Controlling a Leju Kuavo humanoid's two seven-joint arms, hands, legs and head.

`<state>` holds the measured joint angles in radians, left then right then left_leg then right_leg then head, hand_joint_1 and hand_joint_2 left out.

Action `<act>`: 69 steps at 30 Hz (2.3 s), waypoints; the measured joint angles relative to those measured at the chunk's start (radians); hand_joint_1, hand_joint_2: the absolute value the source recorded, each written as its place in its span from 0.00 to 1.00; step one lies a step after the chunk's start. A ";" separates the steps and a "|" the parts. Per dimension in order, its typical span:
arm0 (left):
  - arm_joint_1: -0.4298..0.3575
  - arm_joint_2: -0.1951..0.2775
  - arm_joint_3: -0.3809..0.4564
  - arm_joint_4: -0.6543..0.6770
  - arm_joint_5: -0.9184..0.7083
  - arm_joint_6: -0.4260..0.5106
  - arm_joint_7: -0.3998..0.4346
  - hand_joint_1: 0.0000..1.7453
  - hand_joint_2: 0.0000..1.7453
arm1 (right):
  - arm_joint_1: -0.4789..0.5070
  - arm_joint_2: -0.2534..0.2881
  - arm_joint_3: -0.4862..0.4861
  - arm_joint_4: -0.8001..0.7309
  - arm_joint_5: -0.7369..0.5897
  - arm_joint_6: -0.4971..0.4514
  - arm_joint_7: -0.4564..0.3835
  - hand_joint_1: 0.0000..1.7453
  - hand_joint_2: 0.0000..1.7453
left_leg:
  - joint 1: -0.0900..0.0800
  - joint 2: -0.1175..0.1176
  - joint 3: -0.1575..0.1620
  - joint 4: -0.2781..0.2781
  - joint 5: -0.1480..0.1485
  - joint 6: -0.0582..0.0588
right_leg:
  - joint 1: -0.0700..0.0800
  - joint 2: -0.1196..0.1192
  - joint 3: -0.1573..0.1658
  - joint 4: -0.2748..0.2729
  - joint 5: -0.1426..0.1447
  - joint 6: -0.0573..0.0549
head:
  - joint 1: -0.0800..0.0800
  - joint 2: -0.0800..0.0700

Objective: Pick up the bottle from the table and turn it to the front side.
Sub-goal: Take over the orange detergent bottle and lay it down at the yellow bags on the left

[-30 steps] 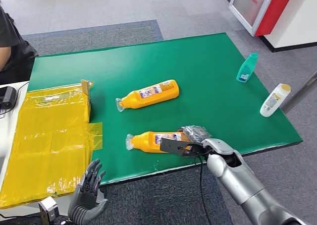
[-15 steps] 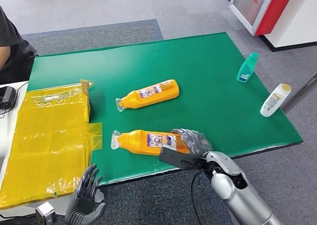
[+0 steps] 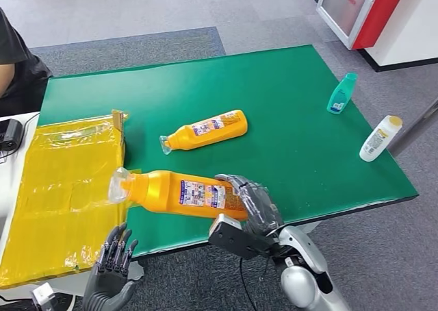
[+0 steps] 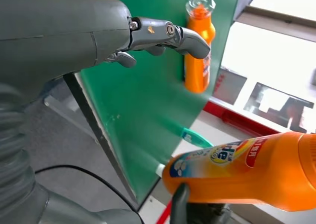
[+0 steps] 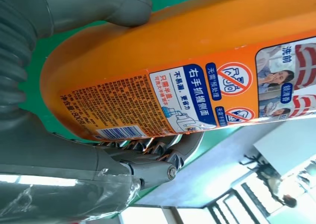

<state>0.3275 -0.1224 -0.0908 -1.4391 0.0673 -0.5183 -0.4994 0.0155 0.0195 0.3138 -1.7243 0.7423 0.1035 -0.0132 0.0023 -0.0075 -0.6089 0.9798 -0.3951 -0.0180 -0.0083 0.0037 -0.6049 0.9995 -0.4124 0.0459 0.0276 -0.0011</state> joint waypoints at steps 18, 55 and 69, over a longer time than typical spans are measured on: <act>-0.009 0.014 -0.048 -0.160 0.116 -0.014 0.048 0.00 1.00 | 0.069 0.045 0.036 0.073 -0.019 -0.110 -0.184 1.00 1.00 | 0.000 0.000 0.000 0.000 0.000 0.000 | 0.000 0.000 0.000 0.000 0.000 0.000 | 0.000 0.000; 0.005 0.109 -0.123 -0.225 0.007 0.033 0.049 0.00 1.00 | 0.093 0.014 0.215 0.117 -0.092 -0.113 -0.239 1.00 1.00 | 0.000 0.000 0.000 0.000 0.000 0.000 | 0.000 0.000 0.000 0.000 0.000 0.000 | 0.000 0.000; -0.012 0.158 -0.188 -0.221 0.010 0.079 0.016 0.00 1.00 | 0.072 0.010 0.249 0.145 -0.078 -0.101 -0.231 1.00 1.00 | 0.000 0.000 0.000 0.000 0.000 0.000 | 0.000 0.000 0.000 0.000 0.000 0.000 | 0.000 0.000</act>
<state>0.3151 0.0352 -0.2785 -1.6606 0.0776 -0.4396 -0.4833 0.0873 0.0294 0.5633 -1.5795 0.6642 0.0028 -0.2443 0.0023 -0.0075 -0.6088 0.9798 -0.3952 -0.0181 -0.0083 0.0037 -0.6050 0.9995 -0.4125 0.0458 0.0275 -0.0011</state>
